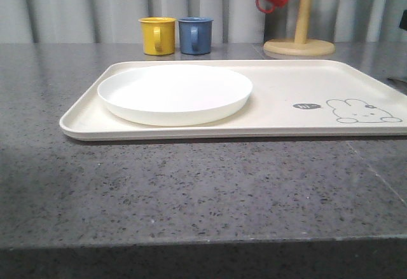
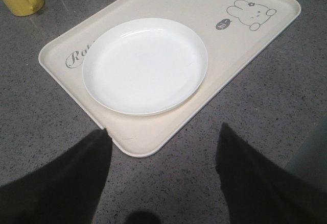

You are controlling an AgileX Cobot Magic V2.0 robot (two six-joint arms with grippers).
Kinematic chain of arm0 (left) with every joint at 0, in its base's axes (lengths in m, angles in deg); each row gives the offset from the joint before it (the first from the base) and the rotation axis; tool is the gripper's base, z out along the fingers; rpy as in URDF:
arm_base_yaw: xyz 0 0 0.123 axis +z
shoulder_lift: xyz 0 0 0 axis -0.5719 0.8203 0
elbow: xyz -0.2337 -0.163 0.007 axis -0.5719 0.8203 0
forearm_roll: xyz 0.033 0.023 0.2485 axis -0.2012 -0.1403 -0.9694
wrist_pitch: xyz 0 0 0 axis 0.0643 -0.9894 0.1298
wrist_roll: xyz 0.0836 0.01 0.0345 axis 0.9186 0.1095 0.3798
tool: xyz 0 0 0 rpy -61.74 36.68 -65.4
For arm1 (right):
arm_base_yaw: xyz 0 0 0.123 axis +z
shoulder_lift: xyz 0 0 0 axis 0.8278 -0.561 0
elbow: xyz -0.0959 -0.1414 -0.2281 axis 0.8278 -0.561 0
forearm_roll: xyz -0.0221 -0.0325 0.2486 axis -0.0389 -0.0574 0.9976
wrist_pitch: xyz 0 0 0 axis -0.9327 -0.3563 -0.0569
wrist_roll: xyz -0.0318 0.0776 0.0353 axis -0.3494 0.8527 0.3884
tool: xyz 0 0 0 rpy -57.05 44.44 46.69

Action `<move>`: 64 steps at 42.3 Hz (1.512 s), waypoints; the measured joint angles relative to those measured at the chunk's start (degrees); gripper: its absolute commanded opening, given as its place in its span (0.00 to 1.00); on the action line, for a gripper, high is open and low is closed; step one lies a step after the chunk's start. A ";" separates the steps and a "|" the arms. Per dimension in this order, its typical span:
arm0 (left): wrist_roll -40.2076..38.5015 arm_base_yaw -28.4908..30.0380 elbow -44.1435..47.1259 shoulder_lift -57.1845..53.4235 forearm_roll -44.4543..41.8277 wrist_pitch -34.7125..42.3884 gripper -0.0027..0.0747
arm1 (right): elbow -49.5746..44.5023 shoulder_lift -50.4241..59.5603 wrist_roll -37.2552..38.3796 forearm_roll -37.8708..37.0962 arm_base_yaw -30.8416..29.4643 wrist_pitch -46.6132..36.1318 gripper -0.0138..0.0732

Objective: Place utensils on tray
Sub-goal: 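Grasp the silver fork with the right gripper, then lower the fork onto the tray beside the plate and release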

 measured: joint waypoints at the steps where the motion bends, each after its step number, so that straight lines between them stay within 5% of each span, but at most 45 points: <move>1: 0.00 0.00 0.00 0.00 0.00 0.00 0.60 | 0.14 -0.33 0.00 0.00 0.00 -0.35 0.62; 11: 0.00 0.00 0.00 0.00 0.00 0.00 0.60 | 0.95 -3.23 -0.02 -0.11 0.00 -2.29 0.48; 23: 0.00 0.00 0.00 0.00 0.00 0.00 0.60 | 1.30 -3.49 -0.12 -0.46 0.00 -1.94 0.16; 42: 0.00 0.00 0.00 0.00 0.00 0.00 0.60 | 5.26 0.68 0.35 2.62 1.97 5.52 0.16; 53: 0.00 0.00 0.00 0.00 0.00 0.00 0.60 | 9.50 1.76 4.61 5.94 13.71 6.91 0.16; 64: 0.00 0.00 0.00 0.00 0.00 0.00 0.60 | 9.63 -1.65 18.21 4.31 21.85 3.00 0.16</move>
